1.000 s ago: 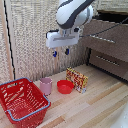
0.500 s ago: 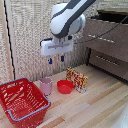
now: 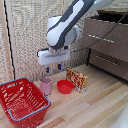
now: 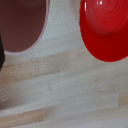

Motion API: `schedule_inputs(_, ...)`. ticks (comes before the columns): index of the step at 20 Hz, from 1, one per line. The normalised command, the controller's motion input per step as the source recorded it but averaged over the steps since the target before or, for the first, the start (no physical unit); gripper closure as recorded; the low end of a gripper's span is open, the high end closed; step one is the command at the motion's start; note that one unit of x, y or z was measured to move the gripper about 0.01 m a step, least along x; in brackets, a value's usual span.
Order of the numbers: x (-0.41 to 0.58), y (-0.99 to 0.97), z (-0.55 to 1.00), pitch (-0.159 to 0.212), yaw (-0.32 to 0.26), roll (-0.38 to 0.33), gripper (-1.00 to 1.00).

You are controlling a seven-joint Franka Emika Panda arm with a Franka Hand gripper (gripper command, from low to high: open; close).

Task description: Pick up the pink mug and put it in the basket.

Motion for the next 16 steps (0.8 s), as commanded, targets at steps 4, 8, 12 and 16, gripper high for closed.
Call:
schedule_inputs(4,0.15,0.12,-0.29,0.062,0.021,-0.035,-1.0)
schedule_inputs(8,0.174,0.17,-0.28,0.043,0.022,-0.046,-1.0)
schedule_inputs(12,0.224,0.2,-0.27,0.029,0.02,-0.058,-1.0)
schedule_inputs(16,0.298,0.33,-0.19,0.04,0.014,-0.105,-1.0)
